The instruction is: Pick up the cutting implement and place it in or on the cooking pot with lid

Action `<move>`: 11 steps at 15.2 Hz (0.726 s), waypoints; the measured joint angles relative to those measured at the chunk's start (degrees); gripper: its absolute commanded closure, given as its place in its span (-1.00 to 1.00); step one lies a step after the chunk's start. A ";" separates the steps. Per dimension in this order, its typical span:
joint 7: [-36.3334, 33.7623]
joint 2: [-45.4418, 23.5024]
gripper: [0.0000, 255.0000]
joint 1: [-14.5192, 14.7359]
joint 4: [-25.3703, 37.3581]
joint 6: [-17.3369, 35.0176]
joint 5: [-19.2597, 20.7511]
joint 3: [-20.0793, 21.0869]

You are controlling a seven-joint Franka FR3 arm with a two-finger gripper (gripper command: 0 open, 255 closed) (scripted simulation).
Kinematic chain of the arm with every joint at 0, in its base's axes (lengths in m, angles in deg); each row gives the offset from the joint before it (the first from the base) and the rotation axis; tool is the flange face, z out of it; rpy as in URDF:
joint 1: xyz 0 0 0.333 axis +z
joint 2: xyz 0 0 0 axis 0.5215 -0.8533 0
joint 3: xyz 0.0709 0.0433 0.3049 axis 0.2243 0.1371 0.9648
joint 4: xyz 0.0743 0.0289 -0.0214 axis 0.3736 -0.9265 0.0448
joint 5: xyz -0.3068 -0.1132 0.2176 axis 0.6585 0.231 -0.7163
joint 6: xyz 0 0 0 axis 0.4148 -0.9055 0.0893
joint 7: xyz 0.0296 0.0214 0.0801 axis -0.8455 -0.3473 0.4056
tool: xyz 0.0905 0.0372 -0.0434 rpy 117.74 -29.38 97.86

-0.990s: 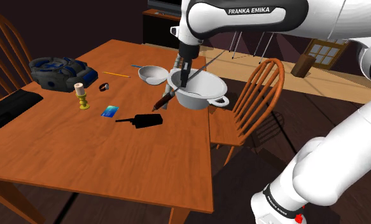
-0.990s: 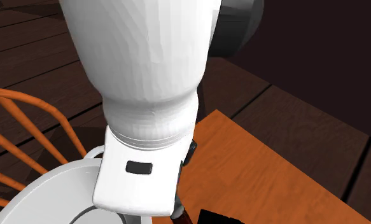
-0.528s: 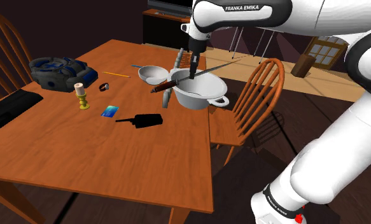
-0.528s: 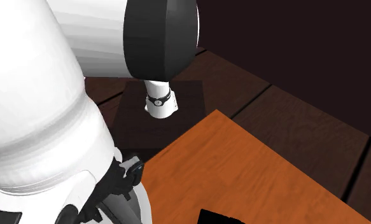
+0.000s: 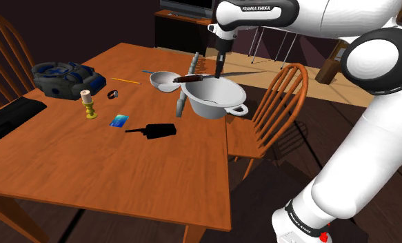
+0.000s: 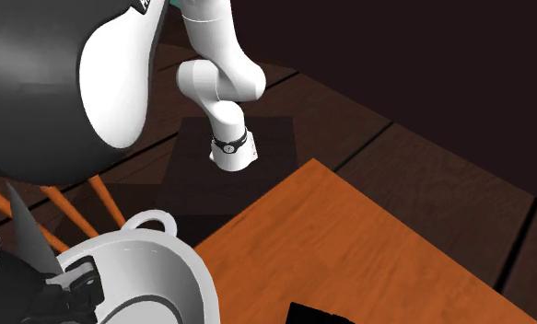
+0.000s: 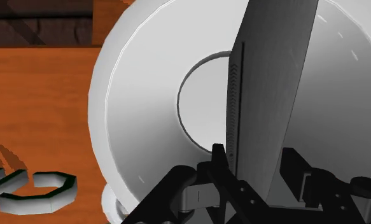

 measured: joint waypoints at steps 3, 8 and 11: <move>0.66 -0.66 1.00 -0.40 -1.11 1.79 -0.05 -0.30; 0.61 -1.06 1.00 -0.48 -4.34 5.42 -0.01 -0.36; 0.46 -1.42 1.00 -0.48 -6.14 7.58 0.03 -0.36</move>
